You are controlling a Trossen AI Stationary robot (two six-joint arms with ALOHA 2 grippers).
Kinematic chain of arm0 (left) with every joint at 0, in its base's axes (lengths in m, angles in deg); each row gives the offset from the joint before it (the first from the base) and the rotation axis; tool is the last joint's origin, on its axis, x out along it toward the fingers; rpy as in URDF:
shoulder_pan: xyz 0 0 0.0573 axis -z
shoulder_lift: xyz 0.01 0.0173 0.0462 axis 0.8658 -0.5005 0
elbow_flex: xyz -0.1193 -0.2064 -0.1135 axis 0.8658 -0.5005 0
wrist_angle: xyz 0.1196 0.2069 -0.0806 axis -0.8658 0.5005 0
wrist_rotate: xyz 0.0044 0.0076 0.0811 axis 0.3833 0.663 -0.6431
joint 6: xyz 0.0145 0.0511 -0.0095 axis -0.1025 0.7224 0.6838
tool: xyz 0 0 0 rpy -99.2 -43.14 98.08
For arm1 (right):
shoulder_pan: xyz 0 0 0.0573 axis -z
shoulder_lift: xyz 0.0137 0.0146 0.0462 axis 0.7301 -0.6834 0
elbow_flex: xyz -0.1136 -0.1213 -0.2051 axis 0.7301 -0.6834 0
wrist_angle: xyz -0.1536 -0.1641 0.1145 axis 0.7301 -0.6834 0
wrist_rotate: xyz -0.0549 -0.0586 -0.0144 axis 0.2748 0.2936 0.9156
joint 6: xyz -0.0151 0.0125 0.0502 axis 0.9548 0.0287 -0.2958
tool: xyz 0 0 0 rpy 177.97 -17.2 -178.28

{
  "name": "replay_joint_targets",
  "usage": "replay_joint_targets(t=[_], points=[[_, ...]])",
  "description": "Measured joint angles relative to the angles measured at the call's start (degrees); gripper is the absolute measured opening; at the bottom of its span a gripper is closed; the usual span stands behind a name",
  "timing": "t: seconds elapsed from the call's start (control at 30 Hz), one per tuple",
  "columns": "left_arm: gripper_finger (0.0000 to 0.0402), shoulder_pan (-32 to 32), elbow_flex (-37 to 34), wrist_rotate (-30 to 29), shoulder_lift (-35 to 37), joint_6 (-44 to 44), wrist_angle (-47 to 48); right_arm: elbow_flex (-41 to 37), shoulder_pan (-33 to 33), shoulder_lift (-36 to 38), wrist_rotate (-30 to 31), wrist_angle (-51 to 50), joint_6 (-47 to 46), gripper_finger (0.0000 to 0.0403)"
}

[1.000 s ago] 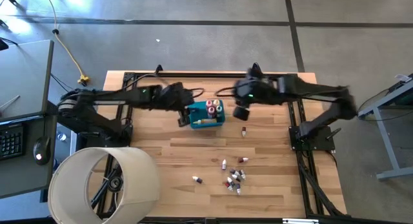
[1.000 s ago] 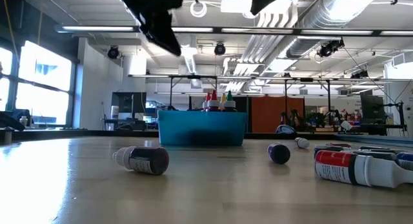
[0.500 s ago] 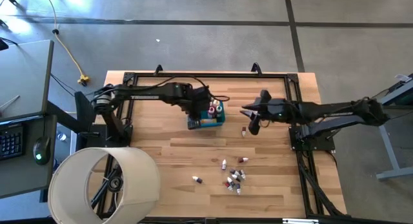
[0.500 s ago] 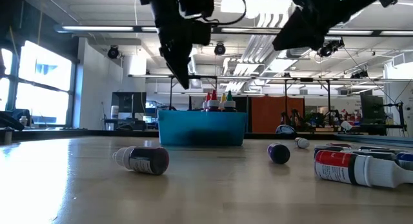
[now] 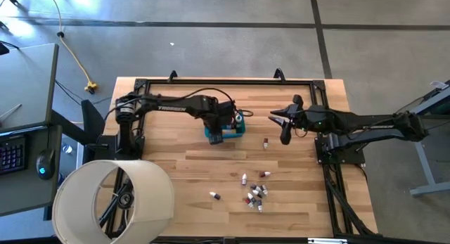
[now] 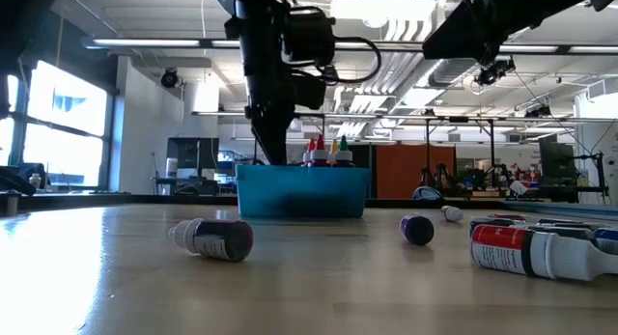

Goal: Pick & Place food coloring
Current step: Adjust the yellow food coloring bottle in the bin

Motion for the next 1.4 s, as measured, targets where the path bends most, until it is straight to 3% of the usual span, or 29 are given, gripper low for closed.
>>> replay_joint_targets(t=[0.2, 0.4, 0.7, 1.4], points=[[0.0143, -3.5, 0.0, 3.6, 0.0, 0.1, -0.1, 0.0, 0.0, 0.0, -0.1, 0.1, -0.1, 0.0099], [0.0143, -7.2, 0.1, 13.4, -0.8, 6.3, 1.8, 0.0, 0.0, 0.0, 0.1, 0.1, -0.2, 0.0099], [0.0143, -6.9, 0.0, 11.8, -1.2, 7.3, 1.8, 0.0, 0.0, 0.0, 0.1, 0.1, -0.1, 0.0099], [0.0143, -5.9, 0.0, 17.2, -4.9, 7.7, 1.5, 0.0, 0.0, 0.0, -0.3, 0.1, -0.2, 0.0099]])
